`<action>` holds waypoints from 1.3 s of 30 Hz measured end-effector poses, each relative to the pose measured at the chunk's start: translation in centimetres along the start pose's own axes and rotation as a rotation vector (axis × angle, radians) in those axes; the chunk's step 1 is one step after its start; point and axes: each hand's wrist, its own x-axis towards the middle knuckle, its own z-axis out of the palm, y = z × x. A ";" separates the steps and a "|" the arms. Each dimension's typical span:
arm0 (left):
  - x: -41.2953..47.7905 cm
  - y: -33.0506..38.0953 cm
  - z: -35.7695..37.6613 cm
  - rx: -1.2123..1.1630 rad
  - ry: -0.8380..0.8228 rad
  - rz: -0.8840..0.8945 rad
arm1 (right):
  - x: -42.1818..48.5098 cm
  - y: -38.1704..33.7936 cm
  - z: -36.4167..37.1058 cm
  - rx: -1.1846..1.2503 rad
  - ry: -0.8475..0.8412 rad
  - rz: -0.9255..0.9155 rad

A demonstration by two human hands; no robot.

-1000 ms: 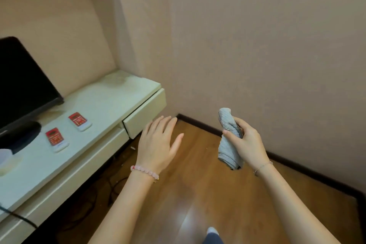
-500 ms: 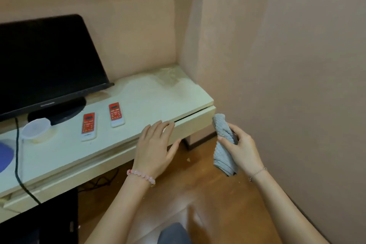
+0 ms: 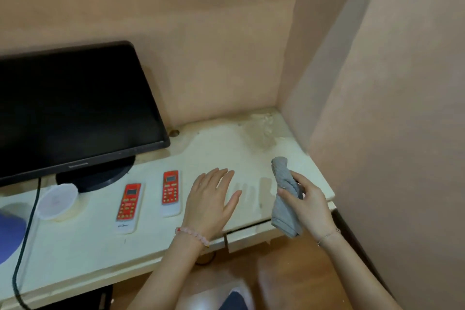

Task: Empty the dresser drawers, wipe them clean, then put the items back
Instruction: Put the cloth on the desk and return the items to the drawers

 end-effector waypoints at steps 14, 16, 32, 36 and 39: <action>8.2 -0.2 3.5 -1.347 -0.288 -0.759 | 9.5 0.9 2.8 0.156 -0.464 0.018; 8.2 -0.2 3.9 -1.440 -0.250 -0.811 | 9.8 1.0 3.2 0.172 -0.494 0.029; 3.3 -3.7 2.1 -1.250 0.034 -0.877 | 11.2 3.1 4.3 -0.035 -0.536 -0.055; 2.1 -4.6 1.6 -1.246 0.019 -0.844 | 10.9 3.0 4.7 -0.153 -0.584 -0.072; 1.5 -4.9 1.7 -1.204 0.016 -0.807 | 10.6 3.3 5.5 -0.186 -0.617 -0.029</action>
